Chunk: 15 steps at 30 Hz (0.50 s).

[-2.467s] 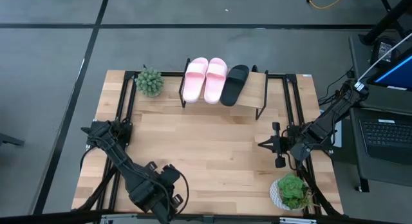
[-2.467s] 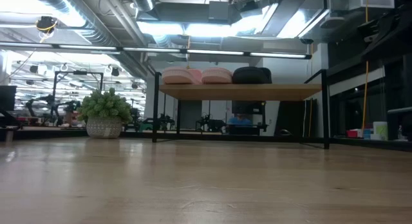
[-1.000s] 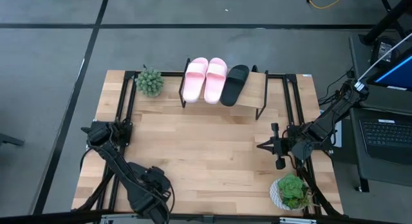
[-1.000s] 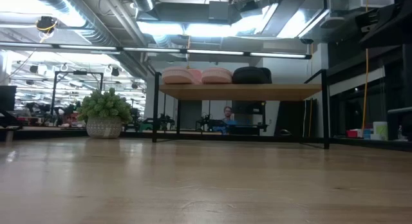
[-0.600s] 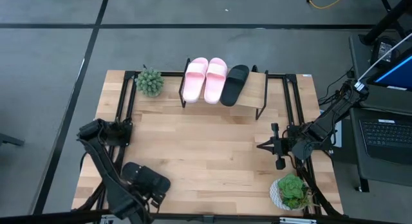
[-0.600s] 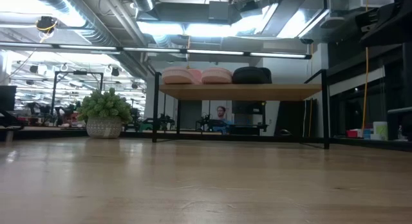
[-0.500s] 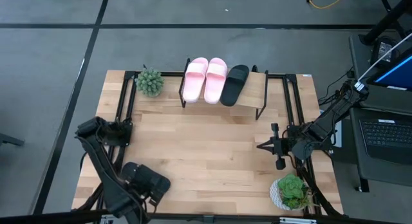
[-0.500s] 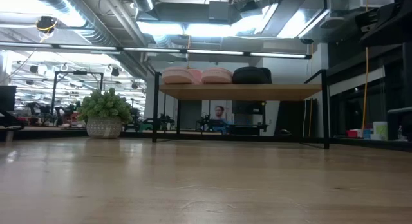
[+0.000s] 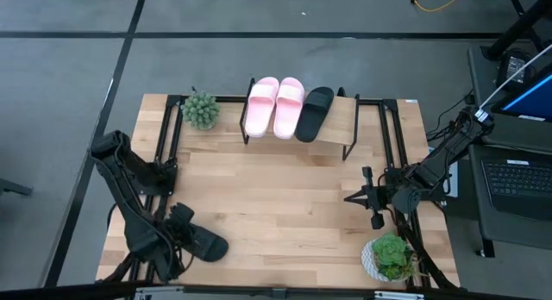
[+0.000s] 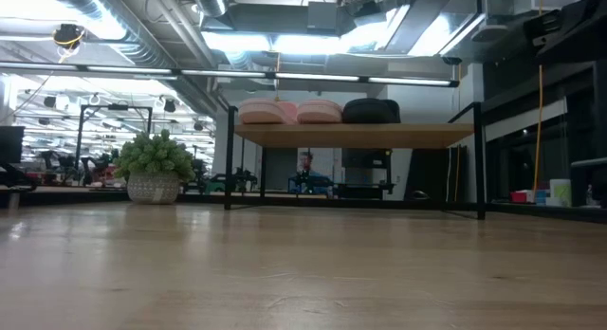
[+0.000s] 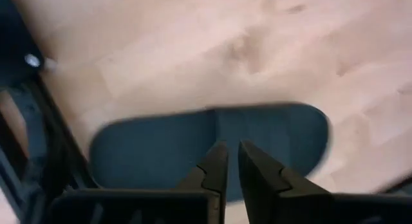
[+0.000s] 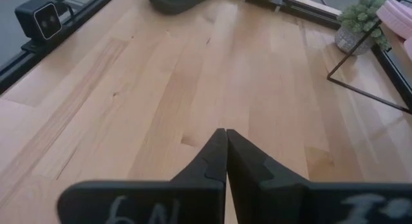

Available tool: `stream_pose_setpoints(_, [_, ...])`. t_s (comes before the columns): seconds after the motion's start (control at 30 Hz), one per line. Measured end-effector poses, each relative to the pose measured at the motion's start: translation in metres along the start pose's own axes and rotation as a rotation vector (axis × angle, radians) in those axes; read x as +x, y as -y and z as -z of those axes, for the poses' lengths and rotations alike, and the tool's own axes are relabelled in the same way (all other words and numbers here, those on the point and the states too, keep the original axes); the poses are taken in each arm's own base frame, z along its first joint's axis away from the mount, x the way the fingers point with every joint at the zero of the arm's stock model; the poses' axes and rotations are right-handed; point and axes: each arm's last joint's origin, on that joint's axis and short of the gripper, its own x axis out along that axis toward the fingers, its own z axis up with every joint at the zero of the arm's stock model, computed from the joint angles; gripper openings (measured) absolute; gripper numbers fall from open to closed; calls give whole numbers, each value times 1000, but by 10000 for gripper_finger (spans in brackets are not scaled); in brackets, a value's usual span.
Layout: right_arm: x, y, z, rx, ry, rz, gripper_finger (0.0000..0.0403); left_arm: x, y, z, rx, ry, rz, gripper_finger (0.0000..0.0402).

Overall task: Pick and place slides into the shelf
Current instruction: Put the black slipper on the shelf

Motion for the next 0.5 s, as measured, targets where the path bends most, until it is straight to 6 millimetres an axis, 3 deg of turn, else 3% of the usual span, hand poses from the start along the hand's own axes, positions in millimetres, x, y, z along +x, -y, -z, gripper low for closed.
stream_pose_setpoints(0.23, [0,0,0,1,0,1,10,7,-15,-7,49,-13,20,12])
stream_pose_setpoints(0.5, [0,0,-2,65,20,-1,10,18,-24,2,209,34,70,1])
